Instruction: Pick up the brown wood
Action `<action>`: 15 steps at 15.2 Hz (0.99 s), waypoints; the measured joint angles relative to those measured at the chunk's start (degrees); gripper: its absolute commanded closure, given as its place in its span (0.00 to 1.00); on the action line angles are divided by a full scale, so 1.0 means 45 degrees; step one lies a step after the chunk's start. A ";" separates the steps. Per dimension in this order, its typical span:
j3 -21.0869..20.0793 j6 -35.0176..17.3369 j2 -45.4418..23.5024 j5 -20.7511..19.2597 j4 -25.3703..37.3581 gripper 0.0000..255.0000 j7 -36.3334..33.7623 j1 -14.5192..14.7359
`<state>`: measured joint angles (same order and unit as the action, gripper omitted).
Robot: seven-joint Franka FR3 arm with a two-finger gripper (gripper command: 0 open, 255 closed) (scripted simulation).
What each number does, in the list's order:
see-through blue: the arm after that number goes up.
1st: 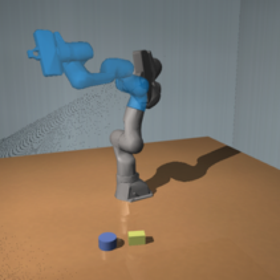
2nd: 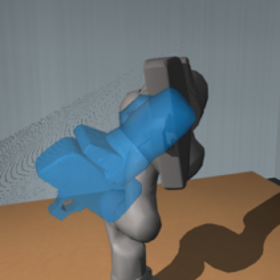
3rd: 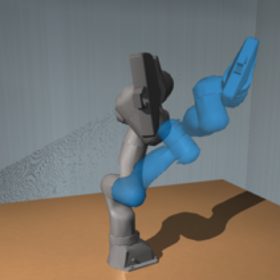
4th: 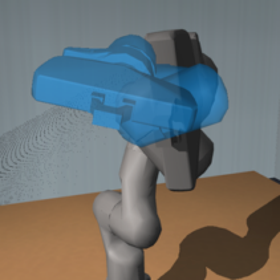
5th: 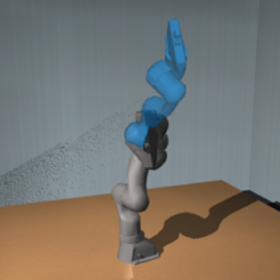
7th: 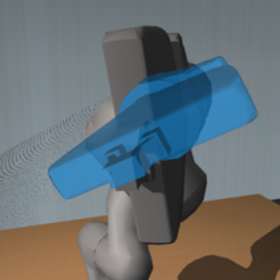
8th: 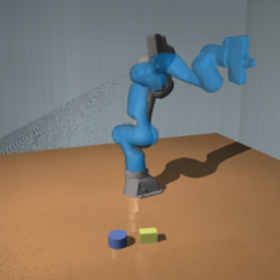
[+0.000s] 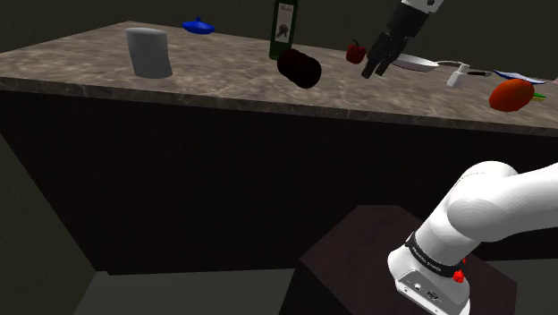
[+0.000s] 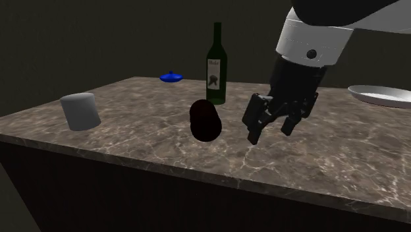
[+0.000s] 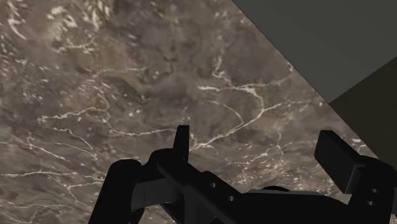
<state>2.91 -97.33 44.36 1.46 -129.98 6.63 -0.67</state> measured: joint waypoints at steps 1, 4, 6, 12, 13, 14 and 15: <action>0.0000 0.0000 0.0000 0.0000 0.0000 0.00 0.0000 0.0000; -0.0887 -0.2890 0.1219 0.0062 -0.1818 0.00 -0.1149 -0.0220; -0.1847 -0.5893 0.2081 0.0037 -0.3466 0.00 -0.2329 -0.0536; -0.7135 -1.5681 0.2894 -0.0403 -0.6650 0.00 -0.7666 -0.4126; -0.8475 -1.7228 0.3004 -0.0343 -0.6793 0.00 -0.8772 -0.5451; -1.0015 -1.8494 0.3367 -0.0100 -0.6657 0.00 -0.9960 -0.6932; -1.0822 -1.9313 0.3619 0.0107 -0.6773 0.00 -1.0591 -0.7698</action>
<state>-45.79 -184.24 60.65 1.94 -160.46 -41.04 -35.31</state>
